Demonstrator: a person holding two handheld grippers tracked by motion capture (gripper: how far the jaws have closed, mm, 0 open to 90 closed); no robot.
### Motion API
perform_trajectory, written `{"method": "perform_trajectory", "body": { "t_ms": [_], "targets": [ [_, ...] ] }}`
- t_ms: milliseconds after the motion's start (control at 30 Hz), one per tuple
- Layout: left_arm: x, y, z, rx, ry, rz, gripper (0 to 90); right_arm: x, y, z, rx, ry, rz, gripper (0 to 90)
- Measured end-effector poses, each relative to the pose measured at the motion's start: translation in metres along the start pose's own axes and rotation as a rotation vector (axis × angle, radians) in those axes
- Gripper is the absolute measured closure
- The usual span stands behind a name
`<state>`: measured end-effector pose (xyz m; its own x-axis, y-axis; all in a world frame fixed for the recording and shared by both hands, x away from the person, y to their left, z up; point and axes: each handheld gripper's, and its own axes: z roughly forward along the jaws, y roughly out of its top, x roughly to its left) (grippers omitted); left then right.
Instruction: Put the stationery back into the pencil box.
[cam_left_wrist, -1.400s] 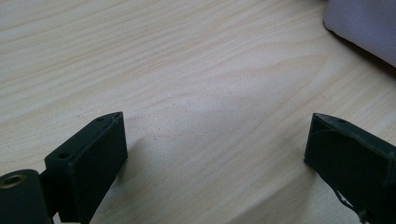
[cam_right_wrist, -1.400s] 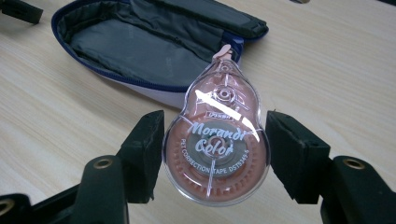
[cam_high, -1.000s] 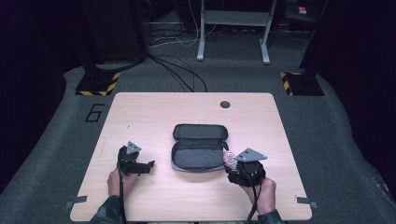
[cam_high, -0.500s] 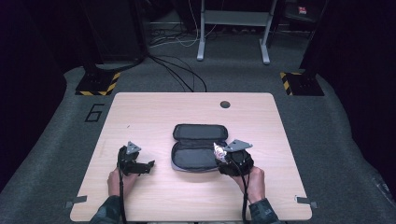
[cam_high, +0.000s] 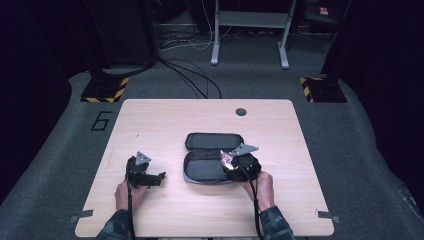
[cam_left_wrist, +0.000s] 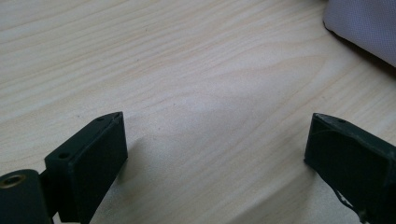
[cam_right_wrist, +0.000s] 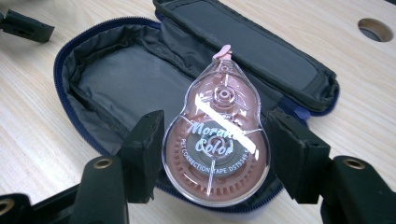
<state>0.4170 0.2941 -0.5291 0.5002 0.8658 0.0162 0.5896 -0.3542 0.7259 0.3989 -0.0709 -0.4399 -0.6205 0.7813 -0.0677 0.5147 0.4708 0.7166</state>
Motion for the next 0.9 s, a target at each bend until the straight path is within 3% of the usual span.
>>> {"method": "perform_trajectory", "body": {
  "t_ms": [67, 200, 900],
  "targets": [
    [0.000, 0.000, 0.000, 0.000, 0.000, 0.000, 5.5, 0.000, 0.002, 0.004, 0.017, 0.012, -0.014, 39.2],
    [0.000, 0.000, 0.000, -0.003, 0.000, -0.004, 5.5, 0.001, 0.005, 0.013, 0.006, 0.008, -0.011, 39.2],
    [0.000, 0.000, 0.000, 0.000, 0.000, 0.000, 5.5, 0.003, 0.005, 0.051, 0.085, 0.065, 0.010, 39.1]
  ]
}}
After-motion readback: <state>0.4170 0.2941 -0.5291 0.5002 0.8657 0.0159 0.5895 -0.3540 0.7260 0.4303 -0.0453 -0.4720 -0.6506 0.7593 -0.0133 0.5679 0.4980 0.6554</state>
